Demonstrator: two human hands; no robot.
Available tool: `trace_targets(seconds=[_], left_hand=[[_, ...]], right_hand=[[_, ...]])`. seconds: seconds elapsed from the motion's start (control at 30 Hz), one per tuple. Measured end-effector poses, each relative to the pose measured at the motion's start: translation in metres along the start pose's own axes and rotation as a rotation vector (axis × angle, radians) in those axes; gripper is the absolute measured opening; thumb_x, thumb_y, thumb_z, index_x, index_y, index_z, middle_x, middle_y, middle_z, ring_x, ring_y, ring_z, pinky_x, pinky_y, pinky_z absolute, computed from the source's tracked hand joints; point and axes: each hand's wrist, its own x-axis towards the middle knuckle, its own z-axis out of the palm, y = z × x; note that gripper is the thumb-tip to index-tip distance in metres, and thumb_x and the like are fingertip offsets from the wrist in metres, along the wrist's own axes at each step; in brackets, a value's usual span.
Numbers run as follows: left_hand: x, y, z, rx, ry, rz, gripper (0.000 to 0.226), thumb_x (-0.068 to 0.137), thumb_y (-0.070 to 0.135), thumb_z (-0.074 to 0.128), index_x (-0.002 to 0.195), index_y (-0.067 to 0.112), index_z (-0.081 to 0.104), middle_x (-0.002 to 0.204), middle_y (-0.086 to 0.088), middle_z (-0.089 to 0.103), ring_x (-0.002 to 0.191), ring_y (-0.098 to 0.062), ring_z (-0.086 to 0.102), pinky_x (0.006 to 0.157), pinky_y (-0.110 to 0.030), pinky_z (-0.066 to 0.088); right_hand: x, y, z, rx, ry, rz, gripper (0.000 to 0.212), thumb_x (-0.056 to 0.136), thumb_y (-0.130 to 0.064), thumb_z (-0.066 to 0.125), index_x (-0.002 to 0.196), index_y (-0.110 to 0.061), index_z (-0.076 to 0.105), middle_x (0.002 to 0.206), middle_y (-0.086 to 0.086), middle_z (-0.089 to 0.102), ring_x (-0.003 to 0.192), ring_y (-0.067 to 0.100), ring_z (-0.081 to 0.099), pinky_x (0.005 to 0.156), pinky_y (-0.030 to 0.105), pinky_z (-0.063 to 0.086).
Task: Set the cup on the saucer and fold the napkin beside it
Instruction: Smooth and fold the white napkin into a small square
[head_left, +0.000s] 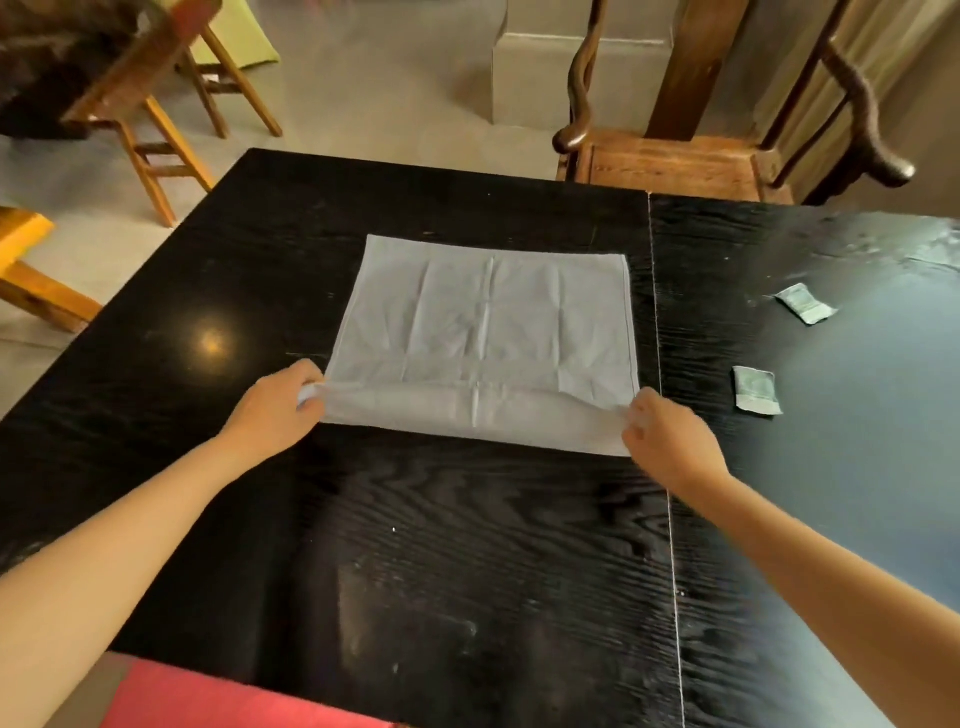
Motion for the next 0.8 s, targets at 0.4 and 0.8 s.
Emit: trace_targets(seconds=[0.4,0.8], left_hand=[[0.195,0.035,-0.034,-0.501,0.108,-0.285,0.024,0.095,0.024,0.043,0.113,0.021,0.059,0.105,-0.001,0.055,0.097,-0.018,0.051,0.081,-0.035,0.039],[0.28,0.035,0.045,-0.055,0.409,-0.304,0.027,0.099,0.016,0.033,0.112,0.002,0.052,0.113,-0.021,0.058,0.103,-0.037,0.057,0.08,-0.044,0.045]], right_hand=[[0.171,-0.013,-0.057,0.736,0.202,0.307,0.027,0.091,-0.019,0.049,0.066,-0.012,0.056,0.067,0.003,0.054,0.058,0.016,0.049,0.057,0.029,0.042],[0.256,-0.008,0.015,0.148,0.455,0.416,0.026,0.097,-0.022,0.034,0.08,-0.006,0.045,0.075,0.01,0.049,0.068,0.03,0.044,0.061,0.034,0.032]])
